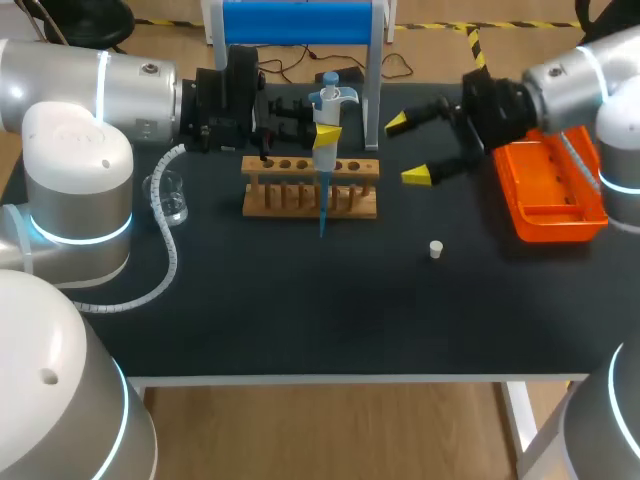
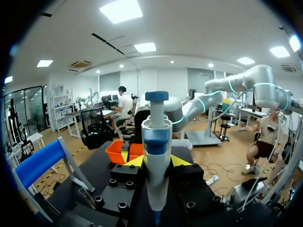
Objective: Invert the test tube, pick up the pipette, mount the tip to pipette, aspirate from beaker and dispense into the tube, eject the tip, return the pipette, and cap with the stopper.
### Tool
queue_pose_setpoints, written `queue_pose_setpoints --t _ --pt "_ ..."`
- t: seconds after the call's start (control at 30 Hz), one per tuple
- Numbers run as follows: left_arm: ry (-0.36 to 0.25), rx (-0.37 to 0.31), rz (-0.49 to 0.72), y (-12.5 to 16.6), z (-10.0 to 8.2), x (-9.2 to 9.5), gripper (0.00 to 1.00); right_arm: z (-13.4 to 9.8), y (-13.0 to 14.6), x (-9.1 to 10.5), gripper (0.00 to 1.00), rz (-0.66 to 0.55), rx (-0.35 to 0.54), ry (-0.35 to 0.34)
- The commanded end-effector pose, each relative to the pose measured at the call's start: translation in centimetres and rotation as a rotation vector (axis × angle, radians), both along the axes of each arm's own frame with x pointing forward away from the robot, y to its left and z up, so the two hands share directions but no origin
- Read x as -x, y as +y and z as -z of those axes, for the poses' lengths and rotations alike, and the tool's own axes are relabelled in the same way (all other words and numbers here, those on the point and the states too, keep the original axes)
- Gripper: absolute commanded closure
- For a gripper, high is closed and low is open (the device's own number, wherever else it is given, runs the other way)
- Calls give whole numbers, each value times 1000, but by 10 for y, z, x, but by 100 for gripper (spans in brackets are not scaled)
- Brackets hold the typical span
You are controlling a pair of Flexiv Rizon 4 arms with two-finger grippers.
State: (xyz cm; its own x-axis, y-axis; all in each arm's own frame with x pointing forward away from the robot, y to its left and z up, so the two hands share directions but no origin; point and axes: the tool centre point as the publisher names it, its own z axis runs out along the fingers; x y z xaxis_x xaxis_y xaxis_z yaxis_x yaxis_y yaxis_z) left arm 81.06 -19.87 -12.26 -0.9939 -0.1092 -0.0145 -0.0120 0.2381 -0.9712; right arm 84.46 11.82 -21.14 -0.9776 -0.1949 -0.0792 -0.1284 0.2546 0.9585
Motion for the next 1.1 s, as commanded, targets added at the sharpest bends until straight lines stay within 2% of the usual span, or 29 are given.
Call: queue_pose_setpoints --t 0.03,0.13,0.23,0.57,0.77,0.97,1.0,1.1 --pt "0 0 2 0 0 -1 100 -6 -5 23 0 32 -59 -10" --pt "0 0 2 0 0 -1 100 -13 1 28 0 34 -94 -5" --pt "0 0 2 0 0 -1 100 -18 8 30 0 32 -122 31" --pt "0 0 2 0 0 -1 100 -29 40 36 0 -42 -140 135" --pt "0 0 2 0 0 -1 100 -34 49 42 0 -63 -180 132" --pt "0 0 2 0 0 -1 100 -38 67 45 0 -55 -178 112" --pt "0 0 2 0 0 -1 100 -38 70 46 0 -68 -180 130" --pt "0 0 2 0 0 -1 100 -42 76 47 0 -52 -184 123"
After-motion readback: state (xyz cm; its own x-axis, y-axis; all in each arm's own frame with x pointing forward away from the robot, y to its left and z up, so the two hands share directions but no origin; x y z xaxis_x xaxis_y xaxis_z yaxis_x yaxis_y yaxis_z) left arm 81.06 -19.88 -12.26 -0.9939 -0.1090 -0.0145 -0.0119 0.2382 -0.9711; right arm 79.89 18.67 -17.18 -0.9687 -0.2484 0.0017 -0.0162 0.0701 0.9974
